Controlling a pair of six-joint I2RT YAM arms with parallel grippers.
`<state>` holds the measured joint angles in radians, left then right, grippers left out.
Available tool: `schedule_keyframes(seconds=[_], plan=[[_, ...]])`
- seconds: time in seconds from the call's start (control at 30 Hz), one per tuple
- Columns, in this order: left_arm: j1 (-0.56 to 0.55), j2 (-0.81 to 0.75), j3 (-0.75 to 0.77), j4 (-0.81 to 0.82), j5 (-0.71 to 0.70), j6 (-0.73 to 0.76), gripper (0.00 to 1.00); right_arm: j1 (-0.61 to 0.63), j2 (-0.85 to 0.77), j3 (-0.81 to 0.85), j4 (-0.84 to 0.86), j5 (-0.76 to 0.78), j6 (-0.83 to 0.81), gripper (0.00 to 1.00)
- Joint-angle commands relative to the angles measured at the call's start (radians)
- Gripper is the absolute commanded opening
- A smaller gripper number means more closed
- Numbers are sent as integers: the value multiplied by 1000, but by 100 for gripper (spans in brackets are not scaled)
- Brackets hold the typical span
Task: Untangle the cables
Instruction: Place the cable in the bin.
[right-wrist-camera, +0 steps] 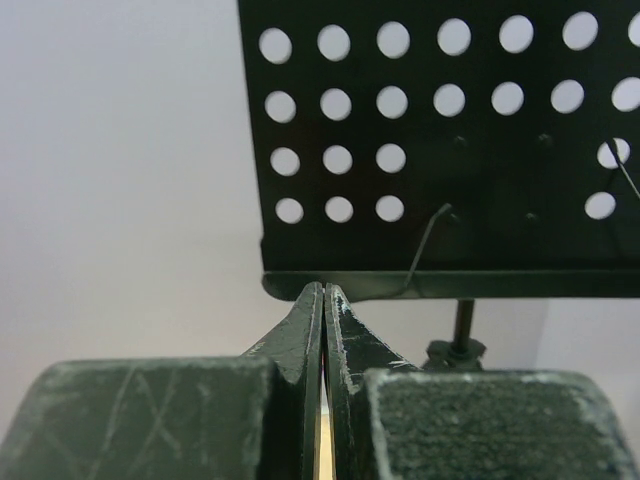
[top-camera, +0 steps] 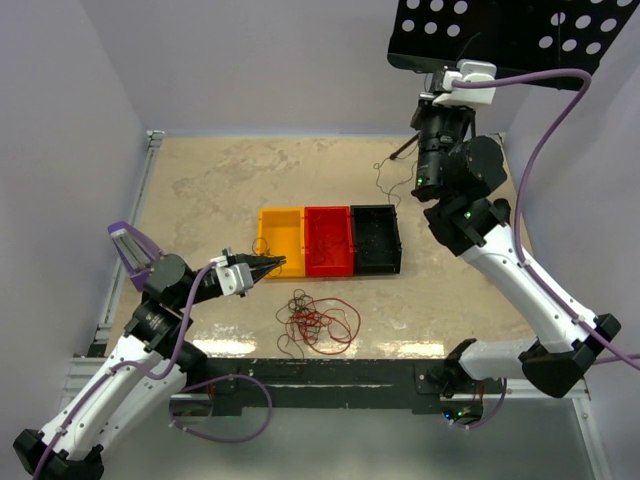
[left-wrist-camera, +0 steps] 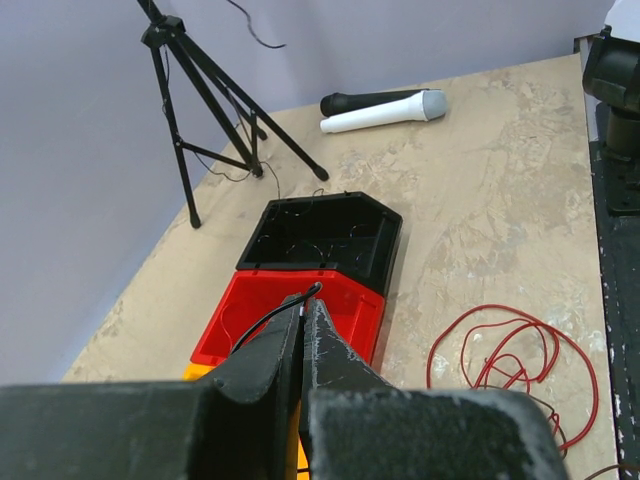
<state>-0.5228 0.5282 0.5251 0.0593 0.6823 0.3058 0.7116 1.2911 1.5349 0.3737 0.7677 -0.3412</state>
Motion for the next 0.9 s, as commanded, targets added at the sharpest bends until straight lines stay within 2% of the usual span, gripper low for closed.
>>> schedule_keyframes(seconds=[0.0,0.37,0.87], plan=[[10,4,19,16,23,3,0,-56,-42,-36,41,47,-33,0],[14,13,24,13,29,6,0,-182,-72,-25,10,24,-35,0],[17,19,24,22,37,3,0,-187,-81,77,-94,-140,134,0]])
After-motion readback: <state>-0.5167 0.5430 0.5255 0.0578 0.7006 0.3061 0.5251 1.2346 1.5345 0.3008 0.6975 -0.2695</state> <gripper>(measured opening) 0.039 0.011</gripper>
